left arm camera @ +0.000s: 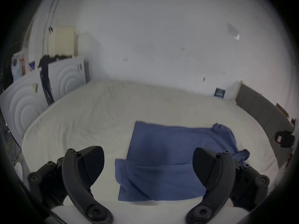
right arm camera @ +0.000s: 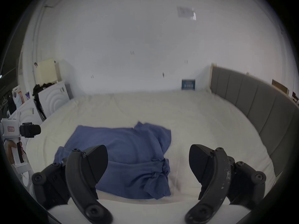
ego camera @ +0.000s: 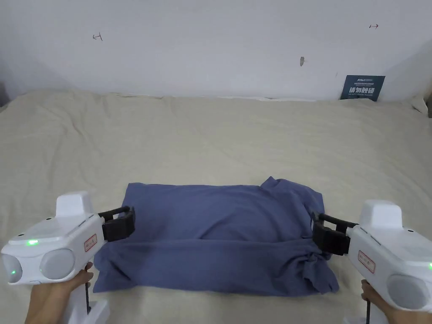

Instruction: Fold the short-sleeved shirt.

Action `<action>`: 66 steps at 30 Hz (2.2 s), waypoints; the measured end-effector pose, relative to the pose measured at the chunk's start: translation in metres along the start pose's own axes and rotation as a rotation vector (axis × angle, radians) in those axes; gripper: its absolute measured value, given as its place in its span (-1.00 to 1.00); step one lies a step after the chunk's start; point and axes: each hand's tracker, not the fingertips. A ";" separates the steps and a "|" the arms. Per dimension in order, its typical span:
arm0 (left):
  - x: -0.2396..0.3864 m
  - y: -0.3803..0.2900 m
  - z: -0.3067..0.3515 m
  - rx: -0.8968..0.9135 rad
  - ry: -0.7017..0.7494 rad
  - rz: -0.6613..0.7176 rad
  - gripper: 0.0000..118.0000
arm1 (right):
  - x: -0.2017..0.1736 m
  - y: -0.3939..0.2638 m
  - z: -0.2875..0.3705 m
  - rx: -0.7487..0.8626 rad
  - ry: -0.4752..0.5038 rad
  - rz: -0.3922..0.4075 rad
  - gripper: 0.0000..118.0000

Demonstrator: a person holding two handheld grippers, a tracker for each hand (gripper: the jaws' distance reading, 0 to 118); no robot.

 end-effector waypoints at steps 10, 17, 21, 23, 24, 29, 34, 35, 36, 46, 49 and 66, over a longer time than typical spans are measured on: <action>0.019 -0.037 0.061 0.180 -0.056 -0.061 -1.00 | -0.023 -0.025 0.067 0.153 -0.027 0.047 -0.93; 0.022 -0.044 0.063 0.148 -0.093 -0.068 -1.00 | -0.027 -0.027 0.076 0.175 -0.035 0.045 -0.99; 0.018 -0.040 0.055 0.067 -0.088 -0.061 -1.00 | -0.025 -0.025 0.075 0.177 -0.042 0.043 -0.99; 0.007 -0.038 0.040 -0.011 -0.078 -0.049 -1.00 | -0.022 -0.024 0.071 0.170 -0.046 0.042 -0.99; 0.002 -0.038 0.034 -0.043 -0.072 -0.048 -1.00 | -0.021 -0.024 0.069 0.164 -0.048 0.041 -0.99; -0.026 -0.045 -0.004 -0.196 -0.037 -0.042 -0.93 | -0.015 -0.026 0.055 0.127 -0.054 0.034 -0.98; -0.041 -0.054 -0.037 -0.347 -0.011 0.005 0.80 | -0.011 -0.029 0.035 0.089 -0.064 0.031 -0.98; -0.040 -0.058 -0.042 -0.374 0.007 0.008 0.90 | -0.011 -0.029 0.031 0.081 -0.065 0.028 -0.98; -0.041 -0.063 -0.050 -0.384 0.037 0.021 0.88 | -0.010 -0.029 0.026 0.072 -0.065 0.026 -0.98; -0.056 -0.108 -0.132 -0.565 0.111 0.047 0.27 | 0.000 -0.036 -0.006 -0.009 -0.085 0.008 -0.98; -0.051 -0.114 -0.125 -0.547 0.102 0.061 -0.02 | 0.006 -0.041 -0.013 -0.046 -0.095 -0.002 -0.97; -0.060 -0.081 -0.102 -0.426 -0.004 0.079 -0.89 | 0.052 -0.126 -0.146 -0.538 -0.150 -0.188 -0.03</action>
